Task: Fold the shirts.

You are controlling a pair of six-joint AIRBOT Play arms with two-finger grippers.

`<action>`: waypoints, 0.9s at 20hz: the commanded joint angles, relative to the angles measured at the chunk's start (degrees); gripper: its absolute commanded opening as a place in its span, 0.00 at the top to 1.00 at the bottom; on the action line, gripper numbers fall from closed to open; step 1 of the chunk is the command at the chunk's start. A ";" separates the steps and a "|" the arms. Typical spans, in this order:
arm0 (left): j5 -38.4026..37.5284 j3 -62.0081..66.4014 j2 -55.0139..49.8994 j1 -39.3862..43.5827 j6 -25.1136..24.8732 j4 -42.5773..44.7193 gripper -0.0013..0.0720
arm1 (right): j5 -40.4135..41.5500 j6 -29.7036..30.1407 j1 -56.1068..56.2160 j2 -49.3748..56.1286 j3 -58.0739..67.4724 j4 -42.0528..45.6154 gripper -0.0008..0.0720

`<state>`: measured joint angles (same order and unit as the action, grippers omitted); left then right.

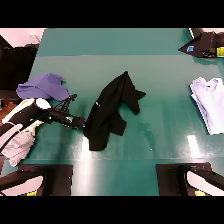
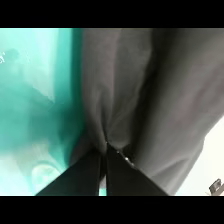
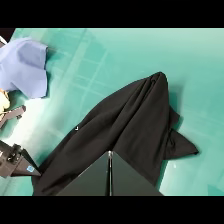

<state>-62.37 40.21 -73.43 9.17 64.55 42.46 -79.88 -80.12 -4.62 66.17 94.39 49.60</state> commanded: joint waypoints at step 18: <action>-10.03 29.66 6.54 0.33 7.50 18.86 0.95 | 21.90 -1.99 19.15 33.46 -14.84 -3.45 0.38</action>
<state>-72.84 69.30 -66.96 9.45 71.55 60.99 -62.65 -81.95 11.51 95.94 79.29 47.09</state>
